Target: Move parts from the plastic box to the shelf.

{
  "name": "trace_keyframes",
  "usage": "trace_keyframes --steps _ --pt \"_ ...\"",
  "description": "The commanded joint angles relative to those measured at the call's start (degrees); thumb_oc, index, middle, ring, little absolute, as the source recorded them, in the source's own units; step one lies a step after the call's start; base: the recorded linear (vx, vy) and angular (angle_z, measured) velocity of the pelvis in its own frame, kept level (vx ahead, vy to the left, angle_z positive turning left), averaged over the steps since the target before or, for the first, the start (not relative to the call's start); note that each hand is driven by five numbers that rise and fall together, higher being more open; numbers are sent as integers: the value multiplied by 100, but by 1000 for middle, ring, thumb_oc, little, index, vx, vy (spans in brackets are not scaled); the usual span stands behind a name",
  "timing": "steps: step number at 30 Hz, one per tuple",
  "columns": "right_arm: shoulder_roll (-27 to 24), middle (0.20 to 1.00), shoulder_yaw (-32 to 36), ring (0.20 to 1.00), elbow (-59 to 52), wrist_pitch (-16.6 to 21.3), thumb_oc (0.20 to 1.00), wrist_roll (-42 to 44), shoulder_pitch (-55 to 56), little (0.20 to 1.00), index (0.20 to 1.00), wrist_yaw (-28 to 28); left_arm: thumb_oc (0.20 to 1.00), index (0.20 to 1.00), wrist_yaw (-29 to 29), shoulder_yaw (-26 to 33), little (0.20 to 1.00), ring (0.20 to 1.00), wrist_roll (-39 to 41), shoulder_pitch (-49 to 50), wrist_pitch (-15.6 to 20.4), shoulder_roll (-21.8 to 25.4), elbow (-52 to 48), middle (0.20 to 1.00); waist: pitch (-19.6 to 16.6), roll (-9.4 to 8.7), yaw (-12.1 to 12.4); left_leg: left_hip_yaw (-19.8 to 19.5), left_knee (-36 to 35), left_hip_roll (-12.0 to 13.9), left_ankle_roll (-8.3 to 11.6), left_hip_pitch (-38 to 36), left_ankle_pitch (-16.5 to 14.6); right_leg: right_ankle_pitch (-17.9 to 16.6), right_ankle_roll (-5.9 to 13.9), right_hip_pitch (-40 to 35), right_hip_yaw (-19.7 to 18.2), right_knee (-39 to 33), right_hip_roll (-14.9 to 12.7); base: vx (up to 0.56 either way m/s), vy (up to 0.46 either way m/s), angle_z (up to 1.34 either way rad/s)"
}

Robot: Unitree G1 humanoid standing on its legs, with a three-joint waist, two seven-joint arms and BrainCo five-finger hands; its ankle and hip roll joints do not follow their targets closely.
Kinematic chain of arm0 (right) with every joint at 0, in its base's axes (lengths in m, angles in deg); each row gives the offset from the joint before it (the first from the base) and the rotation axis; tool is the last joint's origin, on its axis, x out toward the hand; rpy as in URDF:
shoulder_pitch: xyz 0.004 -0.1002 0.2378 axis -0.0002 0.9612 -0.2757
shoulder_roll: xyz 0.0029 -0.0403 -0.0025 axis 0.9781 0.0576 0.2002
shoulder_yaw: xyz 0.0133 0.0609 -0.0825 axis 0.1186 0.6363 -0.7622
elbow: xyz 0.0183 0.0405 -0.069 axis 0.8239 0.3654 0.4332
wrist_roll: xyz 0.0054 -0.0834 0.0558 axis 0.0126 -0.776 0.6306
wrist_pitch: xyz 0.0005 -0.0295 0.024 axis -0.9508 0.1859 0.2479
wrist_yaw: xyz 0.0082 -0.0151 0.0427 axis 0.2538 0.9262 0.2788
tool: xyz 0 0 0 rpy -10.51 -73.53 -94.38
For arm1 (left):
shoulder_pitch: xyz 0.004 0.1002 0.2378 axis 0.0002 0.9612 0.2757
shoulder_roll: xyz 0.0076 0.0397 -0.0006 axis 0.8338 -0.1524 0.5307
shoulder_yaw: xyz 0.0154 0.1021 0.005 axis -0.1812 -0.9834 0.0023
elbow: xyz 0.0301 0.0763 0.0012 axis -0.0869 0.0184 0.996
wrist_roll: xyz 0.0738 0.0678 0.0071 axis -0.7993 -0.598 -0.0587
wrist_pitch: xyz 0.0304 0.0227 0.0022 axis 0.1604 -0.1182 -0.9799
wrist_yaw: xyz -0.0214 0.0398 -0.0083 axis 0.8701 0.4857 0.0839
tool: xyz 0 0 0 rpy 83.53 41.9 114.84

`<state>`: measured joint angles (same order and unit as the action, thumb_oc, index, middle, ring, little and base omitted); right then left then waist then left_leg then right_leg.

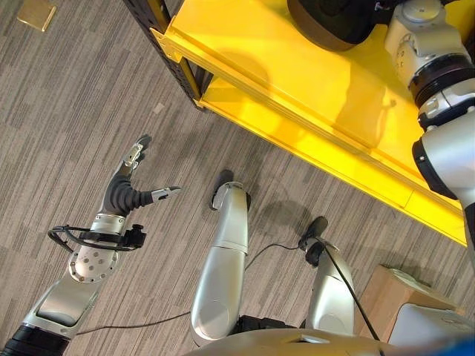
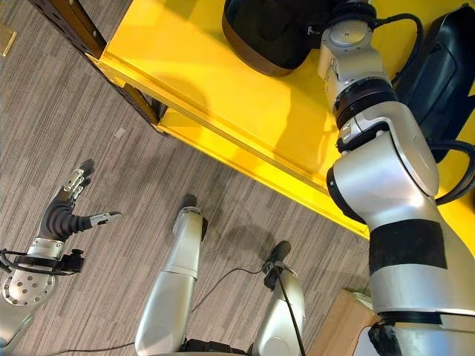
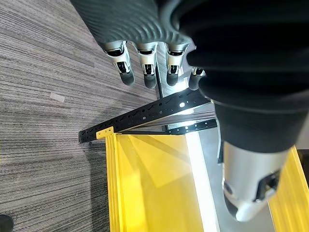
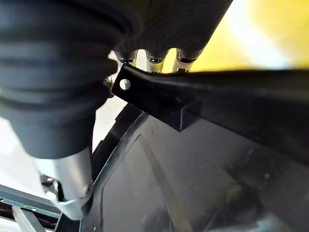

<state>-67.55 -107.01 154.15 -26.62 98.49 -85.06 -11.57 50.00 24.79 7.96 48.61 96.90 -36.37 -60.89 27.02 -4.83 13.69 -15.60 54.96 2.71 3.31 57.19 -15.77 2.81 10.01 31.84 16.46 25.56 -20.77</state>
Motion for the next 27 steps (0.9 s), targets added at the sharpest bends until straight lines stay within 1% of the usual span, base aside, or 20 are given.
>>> trace_keyframes --steps 1,9,18,27 --pt "-79 1000 114 1000 -103 229 1000 3 -904 1000 1000 303 1000 1000 125 48 1000 1000 22 -116 380 359 -46 1000 277 -131 378 608 -589 -114 -409 -49 59 765 -218 171 -327 1194 11 0 0 0" --pt "-253 1000 193 1000 -194 248 1000 64 -724 1000 1000 289 1000 1000 90 15 1000 1000 52 -190 370 362 -30 1000 277 -115 312 646 -645 -86 -399 -226 62 785 -202 121 -351 1243 18 0 0 0" --pt "-532 1000 248 1000 -372 266 1000 26 -659 1000 1000 321 1000 1000 -80 5 1000 1000 145 -242 328 498 1 1000 273 -87 200 686 -757 -24 -345 -520 137 828 -207 -80 -385 1225 34 -39 -15 -2" --pt "-612 1000 291 1000 -515 325 1000 26 -605 1000 1000 357 1000 1000 -269 -50 1000 1000 257 -257 269 526 137 1000 58 -85 91 706 -942 1 -291 -866 210 849 -226 -351 -390 1132 41 -6 -5 0"
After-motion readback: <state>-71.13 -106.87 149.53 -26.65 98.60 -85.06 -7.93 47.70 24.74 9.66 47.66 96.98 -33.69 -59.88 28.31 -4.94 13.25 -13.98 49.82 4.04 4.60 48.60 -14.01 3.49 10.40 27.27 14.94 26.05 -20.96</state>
